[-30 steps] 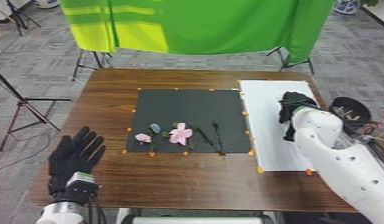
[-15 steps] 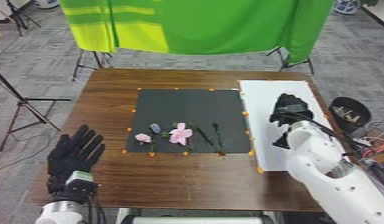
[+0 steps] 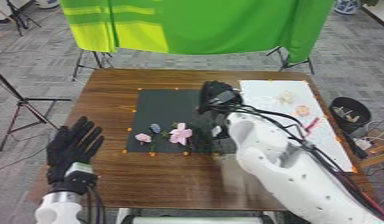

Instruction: Arrange flowers

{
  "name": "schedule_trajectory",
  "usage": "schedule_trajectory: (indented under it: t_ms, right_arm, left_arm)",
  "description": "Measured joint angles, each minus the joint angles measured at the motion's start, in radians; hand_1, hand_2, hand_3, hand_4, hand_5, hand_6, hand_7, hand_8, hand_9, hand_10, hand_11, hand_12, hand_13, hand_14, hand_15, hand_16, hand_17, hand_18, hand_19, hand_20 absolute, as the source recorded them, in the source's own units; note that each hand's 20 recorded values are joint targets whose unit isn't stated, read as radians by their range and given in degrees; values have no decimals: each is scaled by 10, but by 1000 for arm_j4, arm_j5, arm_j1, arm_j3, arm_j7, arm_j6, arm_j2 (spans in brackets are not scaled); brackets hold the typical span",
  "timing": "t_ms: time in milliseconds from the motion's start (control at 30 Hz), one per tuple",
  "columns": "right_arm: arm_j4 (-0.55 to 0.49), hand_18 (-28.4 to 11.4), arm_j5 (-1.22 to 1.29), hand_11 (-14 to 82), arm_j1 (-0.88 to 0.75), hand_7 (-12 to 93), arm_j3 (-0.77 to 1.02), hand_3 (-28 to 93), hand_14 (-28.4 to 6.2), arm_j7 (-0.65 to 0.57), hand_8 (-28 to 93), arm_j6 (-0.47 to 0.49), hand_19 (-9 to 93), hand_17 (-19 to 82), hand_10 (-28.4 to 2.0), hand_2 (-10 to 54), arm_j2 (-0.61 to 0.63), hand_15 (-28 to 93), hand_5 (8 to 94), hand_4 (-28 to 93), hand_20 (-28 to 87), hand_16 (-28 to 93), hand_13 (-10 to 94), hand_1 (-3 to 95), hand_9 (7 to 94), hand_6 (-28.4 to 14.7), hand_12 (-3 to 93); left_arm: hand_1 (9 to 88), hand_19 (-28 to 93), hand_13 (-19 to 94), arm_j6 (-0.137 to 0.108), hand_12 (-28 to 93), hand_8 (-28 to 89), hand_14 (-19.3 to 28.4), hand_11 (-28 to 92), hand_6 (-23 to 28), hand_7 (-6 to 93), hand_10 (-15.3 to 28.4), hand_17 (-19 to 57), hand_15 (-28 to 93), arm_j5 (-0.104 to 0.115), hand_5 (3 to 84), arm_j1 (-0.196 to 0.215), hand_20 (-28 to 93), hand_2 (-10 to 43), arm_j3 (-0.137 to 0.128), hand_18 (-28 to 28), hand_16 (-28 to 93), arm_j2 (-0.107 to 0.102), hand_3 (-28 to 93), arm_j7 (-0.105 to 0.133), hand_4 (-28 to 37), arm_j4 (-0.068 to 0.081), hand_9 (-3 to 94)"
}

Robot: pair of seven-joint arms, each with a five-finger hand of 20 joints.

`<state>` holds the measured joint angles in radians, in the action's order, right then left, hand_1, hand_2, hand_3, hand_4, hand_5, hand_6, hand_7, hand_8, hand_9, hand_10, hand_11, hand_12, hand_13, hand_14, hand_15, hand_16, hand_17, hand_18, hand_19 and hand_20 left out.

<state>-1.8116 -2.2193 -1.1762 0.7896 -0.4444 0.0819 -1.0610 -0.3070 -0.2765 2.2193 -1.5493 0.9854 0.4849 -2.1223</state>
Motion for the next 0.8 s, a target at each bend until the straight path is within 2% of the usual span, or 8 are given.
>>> schedule_trajectory:
  t_ms: [233,533,667,800]
  right_arm:
    - [53,-187,-23,50,22,200,-49,668,-65,0,38,87,738,306,-88,-95,-79,188,817,-283,320,414,749,606,905,20,347]
    - [83,-188,-34,44,9,203,-65,689,-67,-22,19,75,736,303,-87,-95,-85,202,784,-283,307,393,726,590,877,19,332]
    - [83,-189,-33,55,3,212,-63,682,-76,-26,0,78,716,290,-97,-95,-88,214,747,-283,286,362,697,580,838,13,306]
    - [79,-188,-28,107,-10,209,-52,686,-93,-30,-10,95,681,278,-113,-95,-92,240,729,-283,263,287,678,549,797,6,250]
  left_arm:
    - [274,377,263,7,112,-82,170,266,96,139,152,-69,423,-3,433,-32,101,158,19,159,-76,-1,699,-16,-283,8,360]
    - [274,377,262,9,114,-82,171,267,96,139,153,-70,426,-4,433,-46,101,158,24,160,-74,-1,699,-23,-283,9,360]
    - [274,377,262,9,116,-82,172,270,97,139,155,-70,427,-3,434,-46,101,158,23,160,-74,-1,699,-26,-283,9,359]
    - [274,377,261,8,117,-82,172,272,97,140,157,-69,428,-2,434,-45,101,158,21,160,-74,-1,700,-26,-283,9,358]
